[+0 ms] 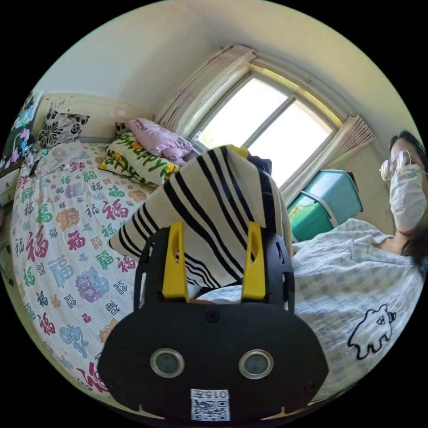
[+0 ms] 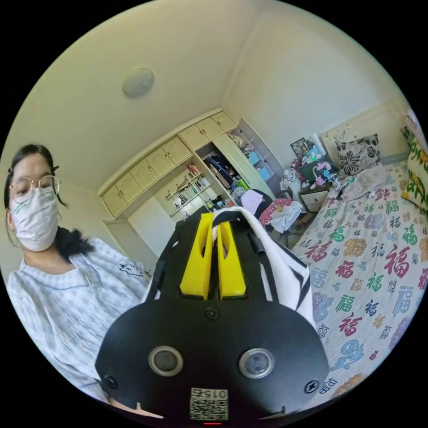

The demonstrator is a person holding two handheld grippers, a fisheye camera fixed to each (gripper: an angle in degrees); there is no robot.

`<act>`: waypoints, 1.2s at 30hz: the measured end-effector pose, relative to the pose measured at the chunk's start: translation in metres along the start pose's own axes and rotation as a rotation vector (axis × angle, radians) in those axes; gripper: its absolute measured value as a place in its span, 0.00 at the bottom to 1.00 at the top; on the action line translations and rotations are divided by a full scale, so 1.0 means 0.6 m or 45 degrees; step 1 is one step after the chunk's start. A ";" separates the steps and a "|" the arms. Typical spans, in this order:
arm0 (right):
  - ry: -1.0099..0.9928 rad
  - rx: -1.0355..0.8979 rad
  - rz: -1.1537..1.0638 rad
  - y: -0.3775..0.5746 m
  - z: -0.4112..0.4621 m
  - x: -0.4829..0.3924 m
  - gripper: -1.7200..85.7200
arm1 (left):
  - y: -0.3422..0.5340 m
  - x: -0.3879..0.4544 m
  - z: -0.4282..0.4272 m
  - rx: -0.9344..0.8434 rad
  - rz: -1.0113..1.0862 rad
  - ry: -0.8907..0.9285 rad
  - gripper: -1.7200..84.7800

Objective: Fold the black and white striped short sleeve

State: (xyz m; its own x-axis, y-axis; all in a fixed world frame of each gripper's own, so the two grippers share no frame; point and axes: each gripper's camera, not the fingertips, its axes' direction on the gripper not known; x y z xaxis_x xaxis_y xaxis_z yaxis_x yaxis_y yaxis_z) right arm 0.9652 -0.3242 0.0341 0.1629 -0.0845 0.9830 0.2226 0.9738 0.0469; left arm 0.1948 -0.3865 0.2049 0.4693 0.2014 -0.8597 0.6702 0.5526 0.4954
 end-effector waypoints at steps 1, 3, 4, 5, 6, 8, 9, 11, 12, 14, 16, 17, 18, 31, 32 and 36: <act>0.014 0.000 -0.012 -0.003 0.006 -0.011 0.02 | -0.001 0.033 0.030 -0.039 0.009 0.045 0.23; 0.089 0.017 -0.078 -0.015 0.023 -0.053 0.02 | -0.010 0.065 0.055 0.040 -0.021 0.166 0.23; 0.107 0.027 -0.093 -0.017 0.024 -0.063 0.02 | -0.019 0.077 0.063 0.101 -0.066 0.221 0.22; 0.145 0.055 -0.117 -0.023 0.024 -0.082 0.02 | -0.028 0.087 0.067 0.134 -0.097 0.243 0.22; 0.188 0.076 -0.145 -0.029 0.022 -0.100 0.02 | -0.033 0.092 0.067 0.147 -0.107 0.257 0.22; 0.304 0.091 -0.196 -0.040 0.019 -0.130 0.02 | -0.044 0.114 0.057 0.223 -0.143 0.370 0.23; 0.401 0.090 -0.234 -0.048 0.021 -0.149 0.02 | -0.046 0.121 0.052 0.246 -0.152 0.395 0.23; 0.504 0.083 -0.277 -0.059 0.029 -0.174 0.02 | -0.053 0.165 0.042 0.321 -0.152 0.374 0.25; 0.531 0.085 -0.292 -0.066 0.037 -0.186 0.02 | -0.057 0.181 0.045 0.319 -0.142 0.336 0.26; 0.512 0.089 -0.286 -0.078 0.053 -0.198 0.02 | -0.083 0.244 0.084 0.222 -0.089 0.102 0.25; 0.491 0.073 -0.284 -0.093 0.071 -0.208 0.02 | -0.097 0.270 0.122 0.156 -0.090 -0.152 0.16; 0.497 0.056 -0.290 -0.104 0.081 -0.215 0.02 | -0.099 0.279 0.136 0.176 -0.086 -0.284 0.03; 0.513 0.040 -0.300 -0.116 0.089 -0.223 0.02 | -0.098 0.282 0.138 0.190 -0.095 -0.309 0.03; 0.242 -0.141 -0.196 -0.234 0.119 -0.201 0.02 | -0.206 0.496 0.045 0.240 0.203 -0.570 0.01; 0.186 -0.149 -0.179 -0.247 0.122 -0.198 0.02 | -0.215 0.512 0.048 0.229 0.222 -0.555 0.01; 0.183 -0.160 -0.128 -0.292 0.137 -0.190 0.02 | -0.238 0.546 0.066 0.127 0.242 -0.559 0.01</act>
State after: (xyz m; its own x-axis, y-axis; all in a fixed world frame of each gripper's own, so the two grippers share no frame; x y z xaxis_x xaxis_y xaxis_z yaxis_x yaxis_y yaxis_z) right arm 0.8285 -0.4679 -0.0718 0.2676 -0.2178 0.9386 0.3613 0.9257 0.1118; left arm 0.2755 -0.4315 -0.1428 0.7724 -0.0811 -0.6299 0.5910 0.4548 0.6662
